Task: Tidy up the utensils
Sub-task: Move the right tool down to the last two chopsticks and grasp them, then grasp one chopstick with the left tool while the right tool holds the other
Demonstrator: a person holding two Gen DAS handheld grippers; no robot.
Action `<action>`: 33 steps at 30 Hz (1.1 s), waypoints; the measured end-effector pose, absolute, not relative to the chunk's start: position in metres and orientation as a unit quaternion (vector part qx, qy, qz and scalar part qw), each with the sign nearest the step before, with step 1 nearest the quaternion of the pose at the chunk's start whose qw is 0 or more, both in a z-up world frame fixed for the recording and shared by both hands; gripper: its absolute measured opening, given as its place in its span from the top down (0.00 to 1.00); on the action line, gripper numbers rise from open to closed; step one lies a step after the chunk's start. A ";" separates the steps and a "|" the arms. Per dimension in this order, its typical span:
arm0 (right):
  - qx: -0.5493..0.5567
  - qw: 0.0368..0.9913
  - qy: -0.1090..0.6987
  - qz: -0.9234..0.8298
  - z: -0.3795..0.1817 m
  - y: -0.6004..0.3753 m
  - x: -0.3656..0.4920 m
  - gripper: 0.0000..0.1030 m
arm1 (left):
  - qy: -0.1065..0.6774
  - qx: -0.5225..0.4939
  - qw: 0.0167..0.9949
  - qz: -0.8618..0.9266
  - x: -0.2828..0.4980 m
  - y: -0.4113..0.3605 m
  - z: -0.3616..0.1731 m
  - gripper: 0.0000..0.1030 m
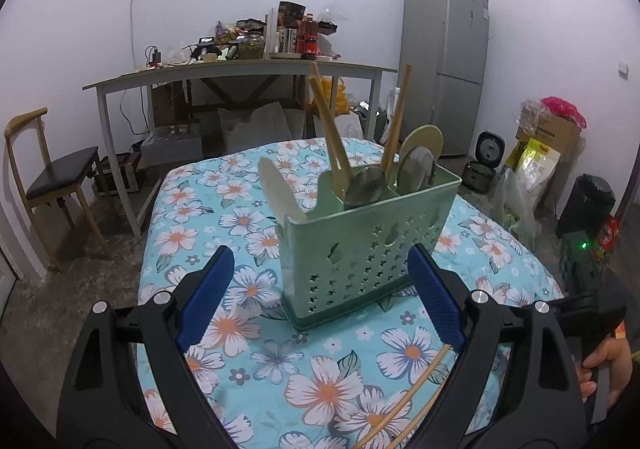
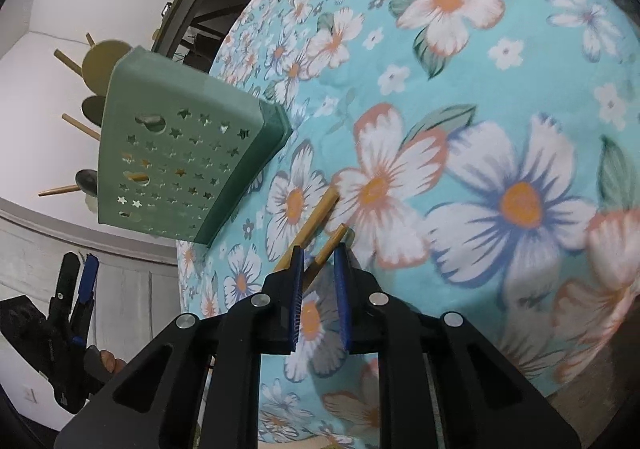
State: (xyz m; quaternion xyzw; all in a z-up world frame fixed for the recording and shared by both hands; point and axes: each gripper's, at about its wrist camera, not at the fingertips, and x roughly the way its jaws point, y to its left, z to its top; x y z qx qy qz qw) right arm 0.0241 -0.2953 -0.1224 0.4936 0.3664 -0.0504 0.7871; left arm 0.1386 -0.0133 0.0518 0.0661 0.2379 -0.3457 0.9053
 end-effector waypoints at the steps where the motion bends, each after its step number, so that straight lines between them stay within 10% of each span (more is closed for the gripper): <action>1: 0.493 0.788 0.365 -0.052 -0.122 -0.298 0.023 0.85 | 0.239 0.069 0.904 -0.347 0.138 -0.015 0.051 0.18; 16: 0.473 0.801 0.363 -0.052 -0.123 -0.315 0.011 0.84 | 0.304 0.190 0.817 -0.451 0.120 -0.095 0.000 0.19; 33: 0.484 0.800 0.355 -0.026 -0.135 -0.324 0.010 0.84 | 0.374 0.330 0.688 -0.527 0.112 -0.195 -0.063 0.68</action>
